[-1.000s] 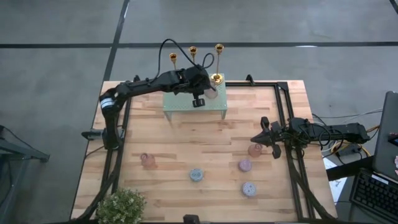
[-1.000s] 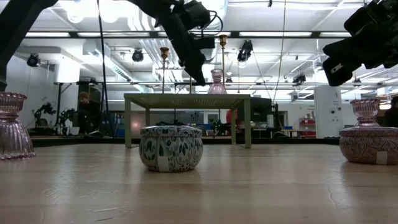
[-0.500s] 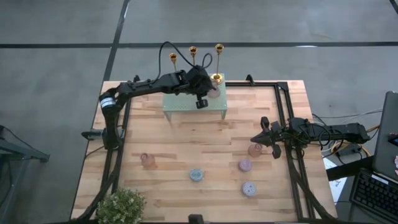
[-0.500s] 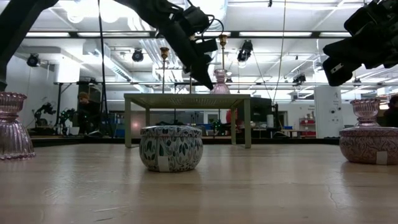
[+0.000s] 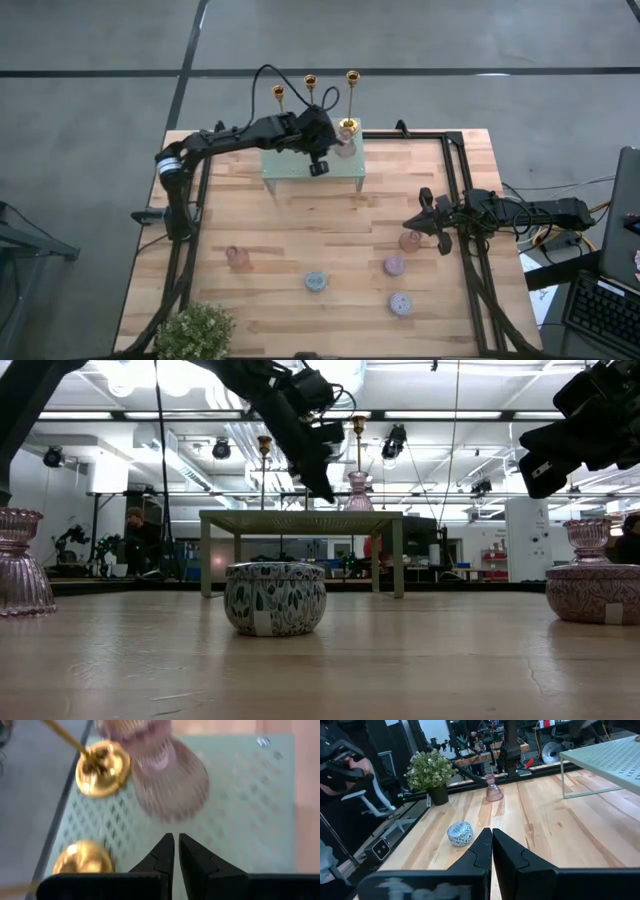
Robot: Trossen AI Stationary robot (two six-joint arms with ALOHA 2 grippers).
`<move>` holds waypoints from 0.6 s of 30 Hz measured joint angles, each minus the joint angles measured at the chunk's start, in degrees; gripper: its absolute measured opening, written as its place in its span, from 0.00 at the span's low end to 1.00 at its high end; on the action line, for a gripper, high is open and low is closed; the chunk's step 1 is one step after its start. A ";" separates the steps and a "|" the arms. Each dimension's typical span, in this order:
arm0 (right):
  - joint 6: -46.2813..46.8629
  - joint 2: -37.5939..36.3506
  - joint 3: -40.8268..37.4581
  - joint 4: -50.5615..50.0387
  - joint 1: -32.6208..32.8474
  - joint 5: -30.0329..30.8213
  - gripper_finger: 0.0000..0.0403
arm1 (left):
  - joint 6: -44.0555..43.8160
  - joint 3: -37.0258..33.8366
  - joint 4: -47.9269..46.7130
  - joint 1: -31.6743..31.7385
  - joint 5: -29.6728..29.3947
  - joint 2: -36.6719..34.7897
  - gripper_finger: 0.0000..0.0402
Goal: Pick & Place candle stick holders
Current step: Put the left pink candle holder on the shelf aligned with the other pink candle holder
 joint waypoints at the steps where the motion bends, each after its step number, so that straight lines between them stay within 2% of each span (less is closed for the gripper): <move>1: -0.01 0.00 -0.02 0.01 0.00 -0.01 0.02 | -0.10 0.00 -2.29 -0.22 0.13 -0.95 0.07; 4: -0.01 0.00 -0.01 0.00 0.00 -0.01 0.02 | -0.75 0.00 -9.77 -1.33 0.90 -4.35 0.07; 9: -0.01 0.00 0.00 0.00 0.00 -0.01 0.02 | -5.40 -1.39 -14.60 -4.93 4.81 -10.31 0.07; 12: 0.00 0.00 -0.01 0.00 0.02 0.00 0.02 | -6.25 -3.09 -19.46 -8.66 5.07 -14.31 0.07; 15: -0.01 0.00 0.00 0.00 0.02 -0.01 0.02 | -10.06 -5.93 -24.13 -13.14 4.93 -18.19 0.07; 18: 0.01 0.00 0.00 0.00 0.02 0.01 0.02 | -17.65 -10.30 -26.49 -17.84 4.73 -22.83 0.09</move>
